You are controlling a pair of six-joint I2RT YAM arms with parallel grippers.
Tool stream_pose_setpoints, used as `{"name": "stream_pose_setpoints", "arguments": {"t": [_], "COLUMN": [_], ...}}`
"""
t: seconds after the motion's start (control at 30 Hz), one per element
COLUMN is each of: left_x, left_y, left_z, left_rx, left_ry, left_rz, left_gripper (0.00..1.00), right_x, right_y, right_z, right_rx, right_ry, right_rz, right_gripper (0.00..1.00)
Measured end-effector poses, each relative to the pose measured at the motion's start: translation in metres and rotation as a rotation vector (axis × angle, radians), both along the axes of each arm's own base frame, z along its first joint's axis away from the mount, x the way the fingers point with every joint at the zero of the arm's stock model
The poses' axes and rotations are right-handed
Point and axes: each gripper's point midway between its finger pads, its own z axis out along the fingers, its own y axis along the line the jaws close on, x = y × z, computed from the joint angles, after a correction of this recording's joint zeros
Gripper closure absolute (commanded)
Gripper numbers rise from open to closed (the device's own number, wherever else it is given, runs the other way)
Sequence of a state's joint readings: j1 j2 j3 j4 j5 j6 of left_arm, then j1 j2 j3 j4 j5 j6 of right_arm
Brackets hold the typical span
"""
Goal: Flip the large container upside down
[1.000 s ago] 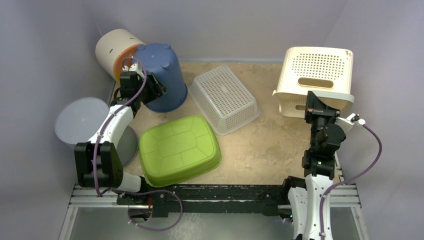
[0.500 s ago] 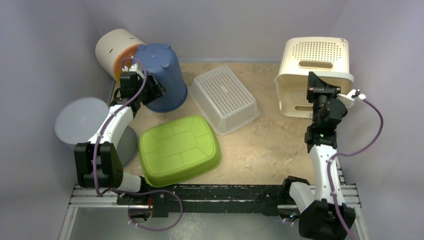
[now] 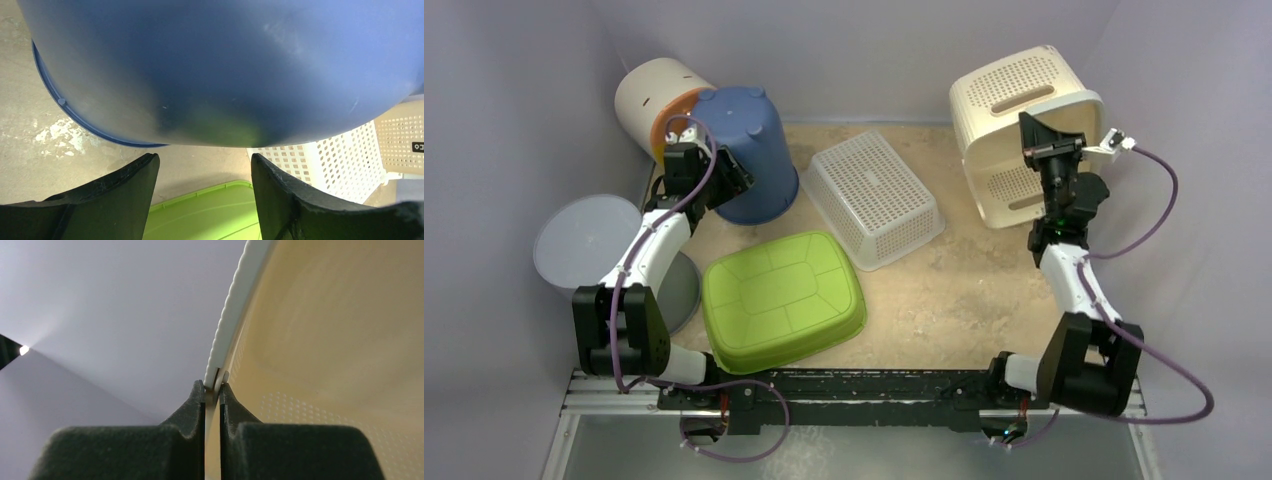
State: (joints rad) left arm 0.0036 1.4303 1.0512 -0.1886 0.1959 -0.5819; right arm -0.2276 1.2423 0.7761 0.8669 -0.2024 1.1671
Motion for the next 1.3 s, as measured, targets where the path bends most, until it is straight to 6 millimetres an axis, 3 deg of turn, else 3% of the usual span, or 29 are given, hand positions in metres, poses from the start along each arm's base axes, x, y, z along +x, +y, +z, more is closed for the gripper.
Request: {"name": "stream_pose_setpoints", "arguments": {"t": [0.13, 0.3, 0.43, 0.6, 0.77, 1.0, 1.07, 1.2, 1.3], "left_x": [0.002, 0.005, 0.007, 0.008, 0.007, 0.007, 0.007, 0.007, 0.007], "left_y": [0.002, 0.003, 0.004, 0.005, 0.006, 0.005, 0.005, 0.005, 0.004], "left_z": [0.003, 0.006, 0.009, 0.014, 0.012, 0.012, 0.012, 0.013, 0.013], "left_rx": [0.005, 0.009, 0.014, 0.018, 0.02, 0.02, 0.019, 0.018, 0.016], "left_ry": [-0.007, -0.013, -0.013, -0.017, -0.008, -0.008, -0.008, -0.009, -0.009], "left_rz": [0.009, 0.016, 0.021, 0.024, 0.025, 0.024, 0.023, 0.021, 0.019], "left_gripper": [0.33, 0.33, 0.33, 0.33, 0.33, 0.33, 0.33, 0.33, 0.33], "right_x": [0.025, 0.074, 0.109, 0.127, 0.121, 0.098, 0.082, 0.042, 0.018], "right_y": [0.005, 0.004, 0.005, 0.018, 0.023, 0.034, 0.042, 0.06, 0.062], "right_z": [0.006, 0.007, 0.005, 0.011, 0.021, 0.057, 0.07, 0.102, 0.128], "right_rx": [-0.053, -0.055, 0.038, 0.216, 0.346, 0.456, 0.426, 0.263, 0.113], "right_ry": [-0.062, -0.143, -0.242, -0.32, -0.333, -0.388, -0.402, -0.409, -0.385], "right_rz": [0.058, 0.135, 0.217, 0.317, 0.376, 0.452, 0.47, 0.463, 0.362], "right_gripper": [1.0, 1.0, 1.0, 1.0, 1.0, 1.0, 0.72, 0.38, 0.34]}}
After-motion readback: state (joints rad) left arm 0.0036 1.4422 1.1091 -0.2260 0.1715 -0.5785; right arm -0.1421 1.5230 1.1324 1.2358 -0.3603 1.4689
